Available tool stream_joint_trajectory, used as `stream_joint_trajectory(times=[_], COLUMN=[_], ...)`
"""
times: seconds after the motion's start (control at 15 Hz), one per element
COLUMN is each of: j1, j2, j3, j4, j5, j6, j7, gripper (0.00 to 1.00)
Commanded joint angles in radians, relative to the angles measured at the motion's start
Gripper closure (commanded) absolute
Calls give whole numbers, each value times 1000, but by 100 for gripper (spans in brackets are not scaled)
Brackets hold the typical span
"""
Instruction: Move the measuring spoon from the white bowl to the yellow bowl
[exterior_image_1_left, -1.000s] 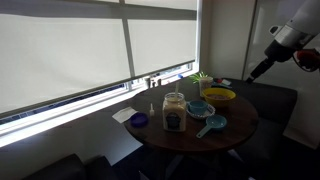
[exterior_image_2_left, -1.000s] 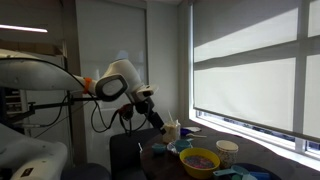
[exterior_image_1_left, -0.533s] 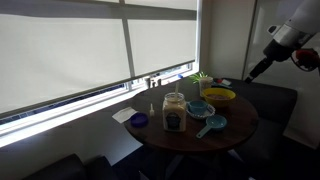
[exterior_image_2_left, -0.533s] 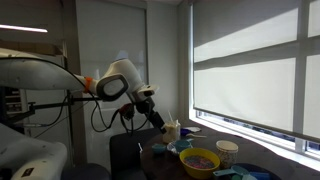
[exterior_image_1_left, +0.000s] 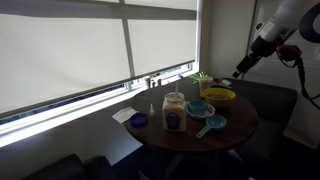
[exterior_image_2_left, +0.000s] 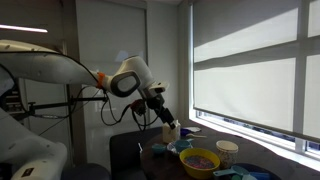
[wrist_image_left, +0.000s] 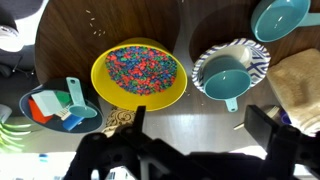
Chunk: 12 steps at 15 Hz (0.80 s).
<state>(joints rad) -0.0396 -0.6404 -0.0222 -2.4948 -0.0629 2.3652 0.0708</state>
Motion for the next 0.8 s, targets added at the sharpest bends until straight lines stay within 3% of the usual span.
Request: stream_joint_trajectory(times=[0.0,0.4,0.53,0.6,0.73], j1=[4,23,33,24,32], j2=[234,449,484,438,470], j3=[-3,45,52,45,49], j4=[158,304,333,275,299], j5=[101,155,158,132,134], j6=[-29,-109,-155,-102,-121], j7=[77,187,195,173,180], gripper=[0,0,0,0,0])
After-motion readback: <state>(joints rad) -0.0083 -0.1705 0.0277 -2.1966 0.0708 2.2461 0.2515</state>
